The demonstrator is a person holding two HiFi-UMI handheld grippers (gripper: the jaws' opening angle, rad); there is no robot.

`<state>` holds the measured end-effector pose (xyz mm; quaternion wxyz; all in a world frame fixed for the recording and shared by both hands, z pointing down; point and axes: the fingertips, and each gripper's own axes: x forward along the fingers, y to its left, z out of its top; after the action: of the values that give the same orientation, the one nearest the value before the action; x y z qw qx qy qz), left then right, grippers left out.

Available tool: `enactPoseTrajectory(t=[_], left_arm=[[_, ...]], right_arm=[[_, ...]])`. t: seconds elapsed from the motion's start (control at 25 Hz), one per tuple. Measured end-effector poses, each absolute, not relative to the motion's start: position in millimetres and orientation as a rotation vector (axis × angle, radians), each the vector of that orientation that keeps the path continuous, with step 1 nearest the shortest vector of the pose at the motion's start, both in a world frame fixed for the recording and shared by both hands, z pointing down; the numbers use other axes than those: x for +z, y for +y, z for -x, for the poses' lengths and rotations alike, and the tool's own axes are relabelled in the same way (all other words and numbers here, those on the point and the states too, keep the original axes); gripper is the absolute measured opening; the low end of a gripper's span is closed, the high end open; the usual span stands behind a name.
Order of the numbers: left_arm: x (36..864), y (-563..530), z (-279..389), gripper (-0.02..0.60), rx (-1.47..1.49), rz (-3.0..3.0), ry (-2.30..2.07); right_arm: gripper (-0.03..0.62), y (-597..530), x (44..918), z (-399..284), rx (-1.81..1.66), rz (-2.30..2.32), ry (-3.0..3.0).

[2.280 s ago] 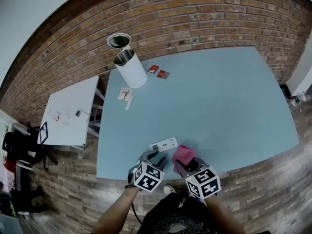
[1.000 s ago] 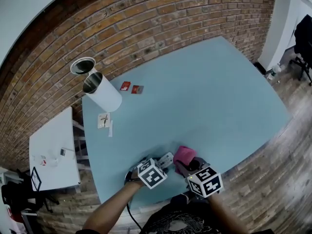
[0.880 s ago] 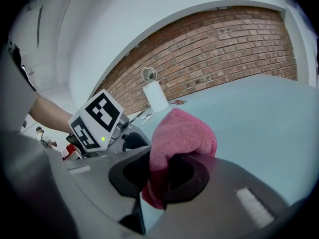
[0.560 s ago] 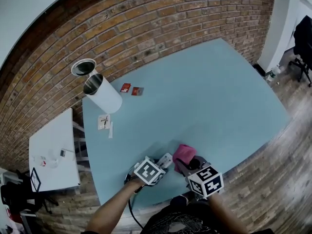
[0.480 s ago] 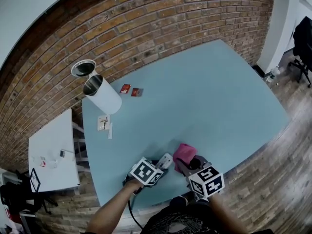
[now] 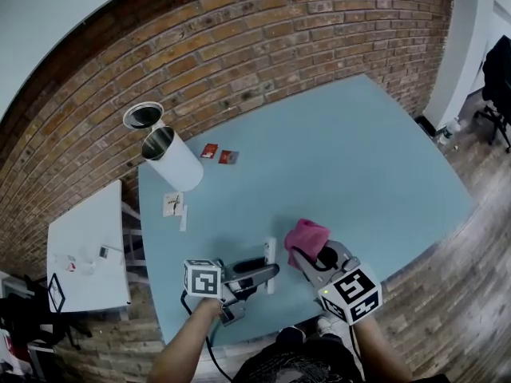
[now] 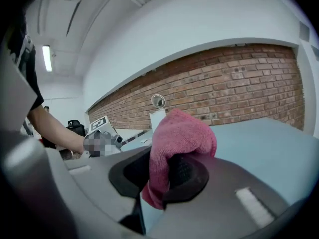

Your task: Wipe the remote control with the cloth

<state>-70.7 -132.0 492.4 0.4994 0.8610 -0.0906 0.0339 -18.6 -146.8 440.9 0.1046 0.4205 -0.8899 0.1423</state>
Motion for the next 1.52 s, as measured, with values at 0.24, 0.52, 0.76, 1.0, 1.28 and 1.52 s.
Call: enactPoseTrajectory(t=[0.24,0.52,0.76,1.0,1.28,1.52], left_arm=[[443.6,-129.4,70.0,0.242,-0.276,-1.969,0.015],[427.2,-118.4,64.2,0.244,-0.403,-1.841,0.183],[428.0,-120.9,62.2,0.244,-0.436,-1.836,0.138],[427.1,-129.0,66.5,0.242,-0.49,-1.827,0.063],[420.3,-142.0,76.8,0.242,-0.619,-1.806,-0.023],[414.9,-154.4,82.5,0.242,-0.702,-1.799,-0.085]], right_arm=[[0.063,-161.3,396.2,34.5,0.074,-1.156,-2.683],[0.063,-165.0,382.4,55.1,-0.067,-1.067,-2.652],[0.063,-159.0,393.2,53.6,-0.177,-1.05,-2.589],[0.063,-151.0,394.4,61.5,-0.205,-0.976,-2.607],[0.063,-139.3,391.8,68.0,-0.195,-0.902,-2.655],[0.063,-128.8,391.8,68.4,-0.193,-0.854,-2.673]])
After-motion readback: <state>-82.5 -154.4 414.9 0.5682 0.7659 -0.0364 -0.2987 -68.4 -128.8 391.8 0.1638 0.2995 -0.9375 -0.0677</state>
